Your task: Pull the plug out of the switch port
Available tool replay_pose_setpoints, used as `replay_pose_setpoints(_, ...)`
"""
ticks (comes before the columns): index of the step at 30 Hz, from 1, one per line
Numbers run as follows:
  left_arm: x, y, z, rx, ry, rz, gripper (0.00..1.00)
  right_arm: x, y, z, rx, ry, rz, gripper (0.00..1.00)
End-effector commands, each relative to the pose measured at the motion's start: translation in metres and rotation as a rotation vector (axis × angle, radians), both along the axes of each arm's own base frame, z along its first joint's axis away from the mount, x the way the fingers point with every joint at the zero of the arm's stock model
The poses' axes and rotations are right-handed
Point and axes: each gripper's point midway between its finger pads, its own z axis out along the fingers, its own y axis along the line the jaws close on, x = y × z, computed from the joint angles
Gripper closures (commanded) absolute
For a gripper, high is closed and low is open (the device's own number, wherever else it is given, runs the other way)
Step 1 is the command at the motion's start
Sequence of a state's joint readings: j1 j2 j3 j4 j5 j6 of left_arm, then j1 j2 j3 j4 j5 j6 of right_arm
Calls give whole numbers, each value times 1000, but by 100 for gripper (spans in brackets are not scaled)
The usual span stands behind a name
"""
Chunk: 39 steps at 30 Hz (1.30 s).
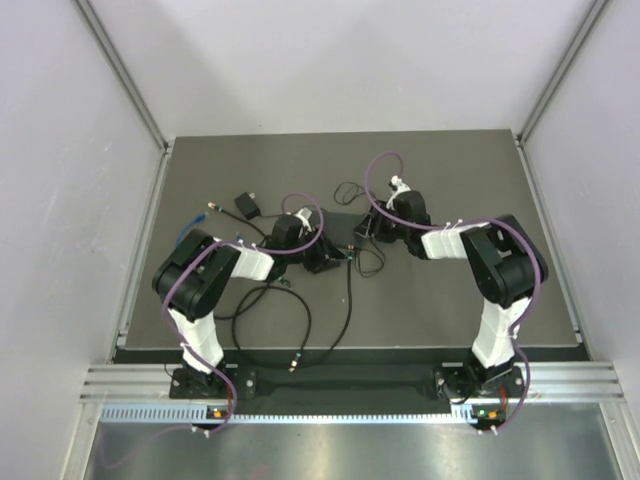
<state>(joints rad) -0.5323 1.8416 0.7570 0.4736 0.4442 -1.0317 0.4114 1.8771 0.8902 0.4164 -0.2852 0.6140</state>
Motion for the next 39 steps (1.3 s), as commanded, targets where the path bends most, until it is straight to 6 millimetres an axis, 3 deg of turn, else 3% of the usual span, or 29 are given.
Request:
replay_pose_setpoints(1, 10, -1, 11, -42, -45, 30, 54, 12, 4, 8, 30, -21, 6, 53)
replay_pose_setpoints(10, 21, 3, 2, -50, -35, 114, 52, 12, 9, -1, 25, 21, 22, 60)
replay_pose_setpoints(18, 28, -7, -12, -108, -1, 109, 54, 10, 12, -4, 14, 27, 33, 62)
replay_pose_setpoints(25, 32, 4, -29, -89, 13, 148, 55, 10, 13, -6, 0, 35, 38, 66)
replay_pose_setpoints(39, 37, 15, -41, -19, 87, 243, 60, 6, 11, -17, -40, 88, 17, 69)
